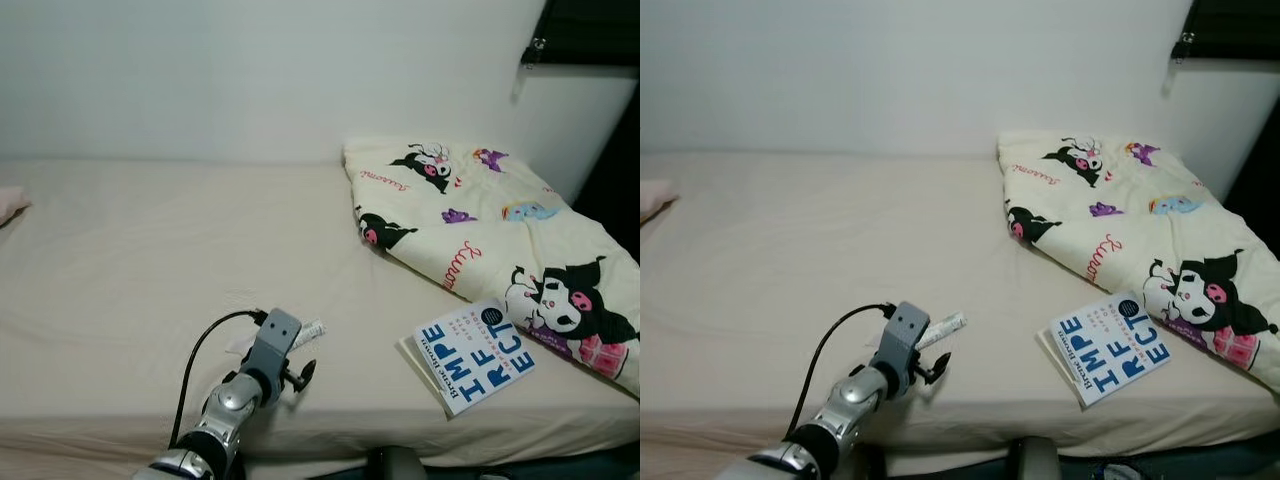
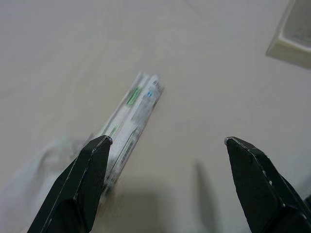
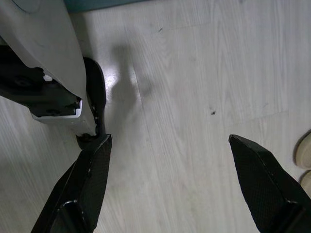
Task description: Clean up the room
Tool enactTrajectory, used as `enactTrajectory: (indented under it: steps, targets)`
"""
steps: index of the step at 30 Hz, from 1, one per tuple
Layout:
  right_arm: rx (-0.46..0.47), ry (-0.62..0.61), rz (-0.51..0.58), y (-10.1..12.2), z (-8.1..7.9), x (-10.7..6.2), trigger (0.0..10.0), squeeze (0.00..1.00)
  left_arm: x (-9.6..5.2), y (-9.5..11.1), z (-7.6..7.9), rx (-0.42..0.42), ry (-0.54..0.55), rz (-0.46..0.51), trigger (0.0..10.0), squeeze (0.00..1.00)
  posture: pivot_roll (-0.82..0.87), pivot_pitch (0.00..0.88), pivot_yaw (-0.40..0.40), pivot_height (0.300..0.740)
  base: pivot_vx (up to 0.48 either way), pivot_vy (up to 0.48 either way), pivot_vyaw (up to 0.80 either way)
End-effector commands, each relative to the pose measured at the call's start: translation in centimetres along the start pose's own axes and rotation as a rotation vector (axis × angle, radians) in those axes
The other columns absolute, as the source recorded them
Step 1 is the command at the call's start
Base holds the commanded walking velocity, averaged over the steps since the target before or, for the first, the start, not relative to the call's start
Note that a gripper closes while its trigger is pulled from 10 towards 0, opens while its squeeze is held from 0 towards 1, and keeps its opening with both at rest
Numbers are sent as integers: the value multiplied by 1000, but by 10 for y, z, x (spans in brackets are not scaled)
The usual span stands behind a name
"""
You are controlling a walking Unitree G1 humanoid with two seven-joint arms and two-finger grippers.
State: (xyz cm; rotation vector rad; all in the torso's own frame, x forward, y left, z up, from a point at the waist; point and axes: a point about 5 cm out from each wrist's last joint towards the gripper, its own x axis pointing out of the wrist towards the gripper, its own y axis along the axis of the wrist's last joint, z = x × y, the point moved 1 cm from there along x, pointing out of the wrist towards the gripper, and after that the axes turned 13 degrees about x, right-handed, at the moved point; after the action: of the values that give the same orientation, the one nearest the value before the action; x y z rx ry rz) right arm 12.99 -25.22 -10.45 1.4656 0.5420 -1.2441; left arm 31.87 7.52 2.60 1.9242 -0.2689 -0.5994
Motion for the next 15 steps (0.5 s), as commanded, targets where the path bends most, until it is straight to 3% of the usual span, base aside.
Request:
enactTrajectory:
  steps: [1,9,12,13,14,15]
  targets:
    - [11,10,-6,-5,-3,0,10000,0,2,6,1,28,0,20,10000,0,-40,16,-27,515,0,0,0]
    - [20,23,-7,-11,-5,-1,10000,0,3,2,-7,161,73,-48,10000,0,-47,38,-11,506,0,0,0]
    - [23,22,-14,-18,-4,-2,10000,0,2,1,-29,142,208,-91,10000,0,-62,68,8,506,0,0,0]
    - [23,22,-14,-18,-4,-2,10000,0,2,1,-29,142,208,-91,10000,0,-62,68,8,506,0,0,0]
    - [29,20,-18,-22,-3,-2,10000,0,1,3,-43,127,273,-106,10000,0,-65,82,13,506,0,0,0]
    - [29,20,-18,-22,-3,-2,10000,0,1,3,-43,127,273,-106,10000,0,-65,82,13,506,0,0,0]
